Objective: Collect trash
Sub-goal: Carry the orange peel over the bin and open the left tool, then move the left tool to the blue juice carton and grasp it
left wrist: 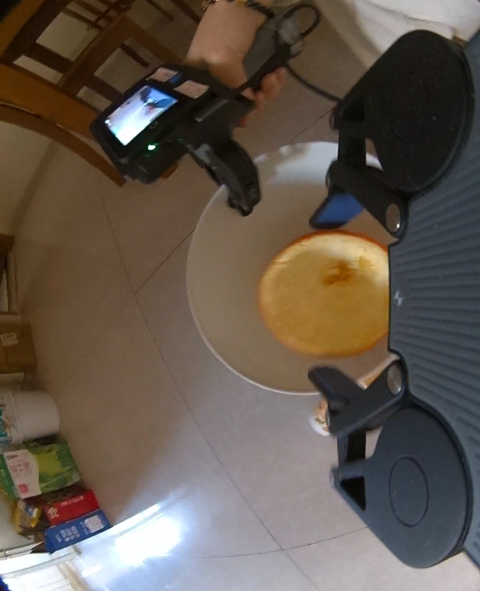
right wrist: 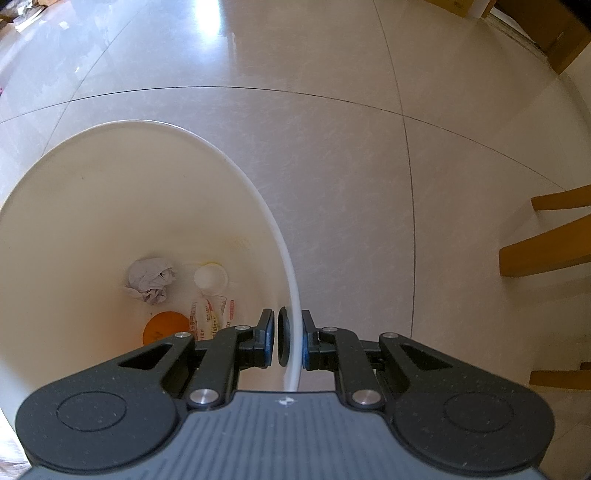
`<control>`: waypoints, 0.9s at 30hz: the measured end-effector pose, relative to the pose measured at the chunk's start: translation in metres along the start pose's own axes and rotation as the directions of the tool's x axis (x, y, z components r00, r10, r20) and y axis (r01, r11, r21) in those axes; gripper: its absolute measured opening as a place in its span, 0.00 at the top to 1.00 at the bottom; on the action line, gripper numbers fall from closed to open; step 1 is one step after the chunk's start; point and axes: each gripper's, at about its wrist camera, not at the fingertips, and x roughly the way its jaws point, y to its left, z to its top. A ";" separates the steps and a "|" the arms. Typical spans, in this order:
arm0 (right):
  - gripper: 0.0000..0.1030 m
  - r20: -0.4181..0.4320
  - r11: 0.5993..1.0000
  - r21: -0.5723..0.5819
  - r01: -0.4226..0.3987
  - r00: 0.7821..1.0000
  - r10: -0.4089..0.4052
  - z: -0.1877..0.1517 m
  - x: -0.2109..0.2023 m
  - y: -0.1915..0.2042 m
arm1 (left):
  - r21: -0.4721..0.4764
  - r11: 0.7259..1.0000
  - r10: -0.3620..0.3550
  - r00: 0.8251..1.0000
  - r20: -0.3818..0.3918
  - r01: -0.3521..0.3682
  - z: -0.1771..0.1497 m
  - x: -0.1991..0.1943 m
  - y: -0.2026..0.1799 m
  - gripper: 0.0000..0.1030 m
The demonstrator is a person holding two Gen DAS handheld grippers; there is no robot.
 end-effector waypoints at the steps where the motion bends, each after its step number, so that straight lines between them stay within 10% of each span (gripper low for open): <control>1: 0.84 0.000 1.000 -0.001 0.000 1.000 0.000 0.000 0.000 0.000 | 0.003 1.000 -0.001 1.000 0.014 0.001 0.001 0.001 -0.001 0.14; 18: 0.84 0.002 1.000 -0.009 0.009 1.000 -0.009 0.000 0.000 0.003 | -0.149 0.986 0.074 0.997 0.022 -0.070 -0.024 -0.013 0.032 0.11; 27: 0.84 0.003 1.000 -0.012 0.015 1.000 -0.015 0.000 0.000 0.004 | -0.359 0.921 0.149 0.988 -0.038 -0.152 -0.073 -0.001 0.082 0.11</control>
